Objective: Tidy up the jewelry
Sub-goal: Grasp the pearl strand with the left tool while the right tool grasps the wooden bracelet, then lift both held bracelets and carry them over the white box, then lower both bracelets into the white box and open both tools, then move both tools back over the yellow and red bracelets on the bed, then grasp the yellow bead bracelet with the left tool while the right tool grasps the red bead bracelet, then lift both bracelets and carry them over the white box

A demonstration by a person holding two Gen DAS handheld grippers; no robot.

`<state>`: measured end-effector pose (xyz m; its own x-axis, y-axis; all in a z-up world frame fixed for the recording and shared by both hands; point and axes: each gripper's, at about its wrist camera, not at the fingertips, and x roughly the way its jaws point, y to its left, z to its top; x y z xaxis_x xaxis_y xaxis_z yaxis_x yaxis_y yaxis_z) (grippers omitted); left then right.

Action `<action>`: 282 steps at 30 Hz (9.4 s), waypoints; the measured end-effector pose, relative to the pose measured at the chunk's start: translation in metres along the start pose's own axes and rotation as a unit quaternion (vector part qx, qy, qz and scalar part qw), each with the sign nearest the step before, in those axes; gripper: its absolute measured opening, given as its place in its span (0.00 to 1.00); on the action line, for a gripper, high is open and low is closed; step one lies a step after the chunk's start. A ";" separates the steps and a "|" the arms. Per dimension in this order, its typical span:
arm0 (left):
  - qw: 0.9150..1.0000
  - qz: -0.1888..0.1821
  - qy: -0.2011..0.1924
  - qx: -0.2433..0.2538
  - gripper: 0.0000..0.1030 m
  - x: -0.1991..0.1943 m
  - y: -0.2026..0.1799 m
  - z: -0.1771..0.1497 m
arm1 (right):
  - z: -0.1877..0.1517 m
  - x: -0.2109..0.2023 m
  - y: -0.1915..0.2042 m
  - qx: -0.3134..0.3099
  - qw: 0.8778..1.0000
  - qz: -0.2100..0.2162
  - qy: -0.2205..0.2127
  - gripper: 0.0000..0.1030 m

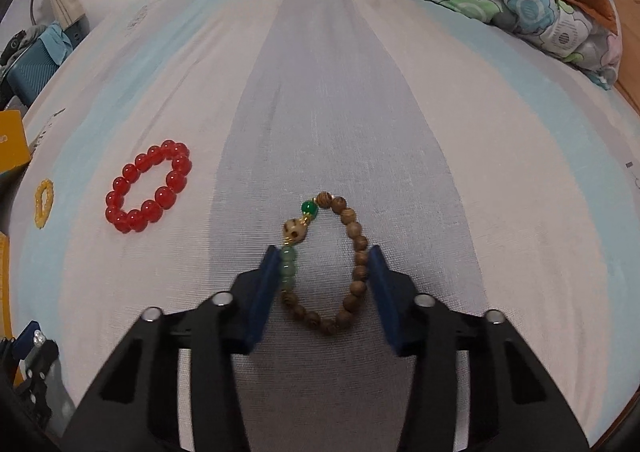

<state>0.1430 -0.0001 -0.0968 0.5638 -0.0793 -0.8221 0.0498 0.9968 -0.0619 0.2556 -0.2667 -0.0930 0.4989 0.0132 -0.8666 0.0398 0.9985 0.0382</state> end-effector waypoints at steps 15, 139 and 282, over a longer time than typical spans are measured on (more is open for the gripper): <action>1.000 -0.021 0.000 0.001 0.10 -0.015 -0.001 0.001 | -0.007 -0.016 0.001 -0.010 1.000 -0.003 -0.019 0.07; 0.967 0.168 -0.081 -0.175 0.50 -0.228 0.282 -0.068 | -0.120 -0.209 0.422 -0.249 0.942 0.202 -0.096 0.41; 0.976 0.135 -0.130 -0.115 0.09 -0.256 0.170 0.031 | -0.038 -0.266 0.283 -0.164 0.958 0.143 -0.189 0.13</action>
<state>0.0327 0.1892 0.1211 0.7219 0.2171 -0.6570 -0.2983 0.9544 -0.0125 0.1010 0.0148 0.1298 0.7285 0.3305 -0.6000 -0.3890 0.9206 0.0349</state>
